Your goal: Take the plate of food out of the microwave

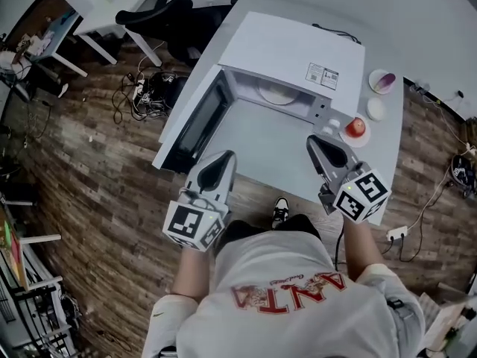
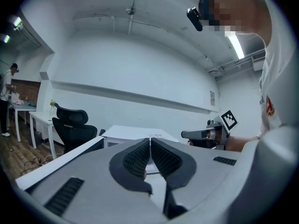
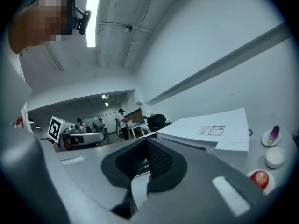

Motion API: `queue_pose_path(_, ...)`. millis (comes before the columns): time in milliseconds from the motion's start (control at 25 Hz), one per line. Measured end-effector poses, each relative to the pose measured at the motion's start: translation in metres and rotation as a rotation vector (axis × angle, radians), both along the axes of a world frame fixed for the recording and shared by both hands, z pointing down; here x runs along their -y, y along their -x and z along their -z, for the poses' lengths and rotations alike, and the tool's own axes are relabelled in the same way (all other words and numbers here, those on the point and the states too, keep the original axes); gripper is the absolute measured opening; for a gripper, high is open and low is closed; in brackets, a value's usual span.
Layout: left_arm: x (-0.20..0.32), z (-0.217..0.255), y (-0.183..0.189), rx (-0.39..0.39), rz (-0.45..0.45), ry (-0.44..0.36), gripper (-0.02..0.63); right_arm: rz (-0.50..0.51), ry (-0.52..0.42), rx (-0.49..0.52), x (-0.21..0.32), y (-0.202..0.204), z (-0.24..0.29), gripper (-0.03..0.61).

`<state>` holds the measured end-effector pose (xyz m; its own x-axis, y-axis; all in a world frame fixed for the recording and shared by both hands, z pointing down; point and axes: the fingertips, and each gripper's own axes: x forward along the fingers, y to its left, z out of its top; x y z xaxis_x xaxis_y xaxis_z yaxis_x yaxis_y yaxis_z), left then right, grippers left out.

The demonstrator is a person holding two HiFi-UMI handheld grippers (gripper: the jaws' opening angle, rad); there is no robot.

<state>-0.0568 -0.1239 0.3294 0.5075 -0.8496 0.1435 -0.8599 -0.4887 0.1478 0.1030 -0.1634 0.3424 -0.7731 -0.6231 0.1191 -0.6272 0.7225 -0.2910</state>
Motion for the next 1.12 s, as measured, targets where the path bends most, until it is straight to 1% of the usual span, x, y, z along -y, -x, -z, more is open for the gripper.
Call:
queue_pose_path(160,0.014,-0.012,-0.018,-0.028,-0.025,0.024,0.017,0.002,0.071,0.006,0.011,-0.008,-0.026,0.0)
queue_pose_path(280,0.021,-0.026,-0.021,-0.037,-0.041,0.044,0.017,-0.011,0.114,0.021,0.013,-0.011,-0.042,0.0)
queue_pose_path(360,0.024,-0.035,-0.02,-0.041,-0.046,0.062,0.017,-0.03,0.153,0.054,0.015,-0.012,-0.051,0.0)
queue_pose_path(520,0.026,-0.042,-0.01,-0.046,-0.062,0.085,0.017,-0.071,0.268,0.151,0.023,-0.001,-0.072,0.0)
queue_pose_path(680,0.026,-0.05,-0.002,-0.058,-0.079,0.087,0.017,-0.097,0.397,0.262,0.032,0.013,-0.095,0.0)
queue_pose_path(840,0.026,-0.061,0.0,-0.062,-0.127,0.118,0.017,-0.174,0.482,0.352,0.048,0.022,-0.117,0.0)
queue_pose_path(960,0.027,-0.069,0.005,-0.072,-0.151,0.128,0.017,-0.21,0.53,0.455,0.063,0.032,-0.131,0.0)
queue_pose_path(1040,0.03,-0.072,0.007,-0.075,-0.161,0.131,0.017,-0.271,0.591,0.501,0.073,0.033,-0.146,0.0)
queue_pose_path(1120,0.034,-0.074,0.008,-0.076,-0.168,0.139,0.017,-0.36,0.684,0.571,0.084,0.029,-0.167,0.002)
